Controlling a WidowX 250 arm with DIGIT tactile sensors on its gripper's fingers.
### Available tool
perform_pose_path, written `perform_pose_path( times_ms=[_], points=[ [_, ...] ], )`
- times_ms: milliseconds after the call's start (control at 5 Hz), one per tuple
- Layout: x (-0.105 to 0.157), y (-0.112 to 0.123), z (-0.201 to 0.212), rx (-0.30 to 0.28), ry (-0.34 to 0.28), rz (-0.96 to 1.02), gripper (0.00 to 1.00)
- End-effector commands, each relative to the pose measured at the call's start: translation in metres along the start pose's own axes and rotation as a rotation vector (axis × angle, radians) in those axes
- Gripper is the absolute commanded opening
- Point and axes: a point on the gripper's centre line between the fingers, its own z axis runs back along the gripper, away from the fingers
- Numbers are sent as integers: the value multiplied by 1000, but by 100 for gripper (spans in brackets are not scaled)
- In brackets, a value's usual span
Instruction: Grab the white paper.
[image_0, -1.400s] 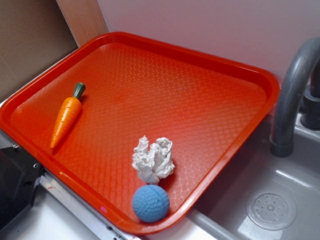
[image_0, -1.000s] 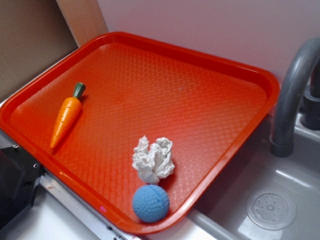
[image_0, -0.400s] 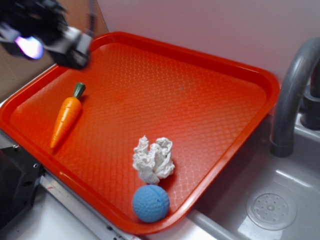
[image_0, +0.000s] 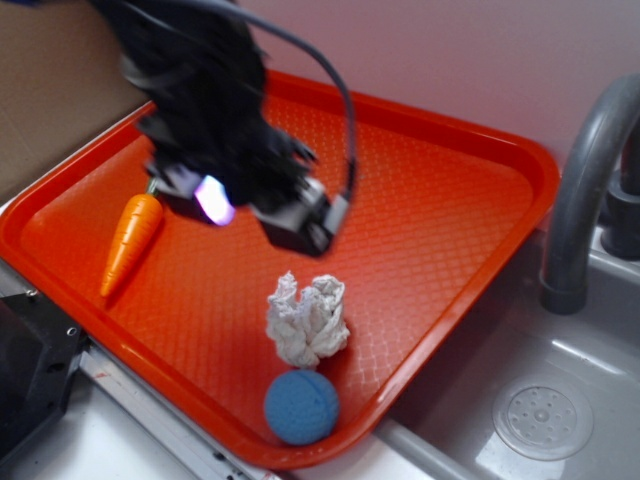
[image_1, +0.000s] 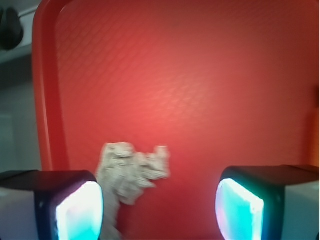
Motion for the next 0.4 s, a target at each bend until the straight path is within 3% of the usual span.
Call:
perform_pose_path(
  times_ms=[0, 200],
  points=[
    [-5, -24, -37, -41, 66, -60, 100],
    [-11, -24, -50, -36, 103, -71, 100]
  ],
)
